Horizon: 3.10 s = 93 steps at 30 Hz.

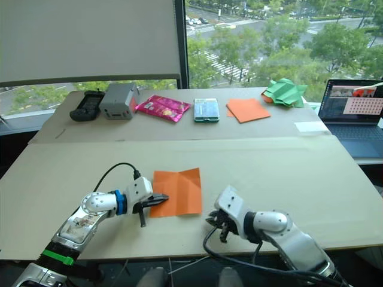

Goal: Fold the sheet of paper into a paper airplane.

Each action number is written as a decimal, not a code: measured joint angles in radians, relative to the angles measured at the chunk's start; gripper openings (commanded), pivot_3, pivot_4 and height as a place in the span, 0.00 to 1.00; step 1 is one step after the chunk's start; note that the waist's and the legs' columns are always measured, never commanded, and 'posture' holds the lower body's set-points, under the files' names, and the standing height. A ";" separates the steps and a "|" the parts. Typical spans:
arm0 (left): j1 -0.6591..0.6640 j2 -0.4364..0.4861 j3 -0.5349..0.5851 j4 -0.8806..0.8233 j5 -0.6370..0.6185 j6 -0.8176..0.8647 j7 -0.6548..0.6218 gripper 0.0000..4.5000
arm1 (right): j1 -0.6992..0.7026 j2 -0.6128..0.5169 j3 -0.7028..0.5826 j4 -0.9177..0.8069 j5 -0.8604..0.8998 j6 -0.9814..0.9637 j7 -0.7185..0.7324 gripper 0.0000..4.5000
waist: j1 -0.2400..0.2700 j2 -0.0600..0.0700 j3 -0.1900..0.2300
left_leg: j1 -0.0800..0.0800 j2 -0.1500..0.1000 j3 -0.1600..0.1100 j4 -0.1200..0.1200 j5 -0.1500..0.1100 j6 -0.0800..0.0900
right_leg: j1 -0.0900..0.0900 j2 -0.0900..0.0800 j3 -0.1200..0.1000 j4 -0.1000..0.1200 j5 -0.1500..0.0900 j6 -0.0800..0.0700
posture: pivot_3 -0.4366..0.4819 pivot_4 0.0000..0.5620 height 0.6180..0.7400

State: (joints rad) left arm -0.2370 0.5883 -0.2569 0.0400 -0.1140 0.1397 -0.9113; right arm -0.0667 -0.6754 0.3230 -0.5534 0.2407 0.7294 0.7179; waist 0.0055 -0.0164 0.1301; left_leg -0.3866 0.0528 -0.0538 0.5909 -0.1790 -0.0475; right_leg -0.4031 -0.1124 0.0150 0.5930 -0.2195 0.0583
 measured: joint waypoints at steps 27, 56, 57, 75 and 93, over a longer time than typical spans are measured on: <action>0.009 0.006 0.014 -0.020 0.012 0.010 -0.005 0.01 | -0.222 0.436 0.020 0.275 -0.022 -0.154 -0.130 0.01 | -0.008 0.002 -0.004 | 0.000 0.000 -0.001 -0.001 0.000 0.000 | 0.000 0.001 0.000 0.001 0.000 0.000 | 0.48 0.27 0.72; 0.173 0.091 0.137 -0.219 -0.044 0.170 0.027 0.01 | -0.357 0.535 0.056 0.472 -0.094 -0.210 -0.099 0.01 | -0.018 0.003 -0.001 | -0.001 0.003 -0.002 -0.003 0.000 0.000 | -0.003 0.004 0.000 0.002 0.000 -0.001 | 0.48 0.27 0.72; 0.172 0.091 0.135 -0.218 -0.044 0.169 0.027 0.01 | -0.357 0.539 0.058 0.472 -0.092 -0.206 -0.095 0.01 | -0.018 0.003 -0.001 | -0.001 0.003 -0.002 -0.003 0.000 0.000 | -0.003 0.004 0.000 0.002 0.000 -0.001 | 0.48 0.27 0.72; 0.294 0.198 0.288 -0.311 -0.084 0.252 0.032 0.01 | -0.404 0.607 0.141 0.697 -0.152 -0.234 -0.079 0.01 | -0.025 0.004 0.000 | -0.001 0.003 -0.002 -0.005 0.000 0.000 | -0.006 0.004 0.000 0.003 -0.001 -0.001 | 0.48 0.27 0.72; 0.183 0.081 0.217 -0.206 -0.196 0.285 -0.005 0.01 | -0.403 0.600 0.081 0.657 -0.139 -0.194 -0.086 0.01 | -0.021 0.002 0.001 | -0.002 0.004 -0.002 -0.003 0.003 0.004 | -0.004 0.005 0.000 0.003 -0.001 -0.001 | 0.48 0.27 0.72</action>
State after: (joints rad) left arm -0.0544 0.6690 -0.0395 -0.1656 -0.3098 0.4247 -0.9166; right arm -0.4695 -0.0751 0.4042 0.1036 0.1013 0.5350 0.6318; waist -0.0160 -0.0148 0.1310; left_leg -0.3890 0.0564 -0.0561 0.5876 -0.1764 -0.0432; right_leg -0.4073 -0.1069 0.0148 0.5961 -0.2202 0.0569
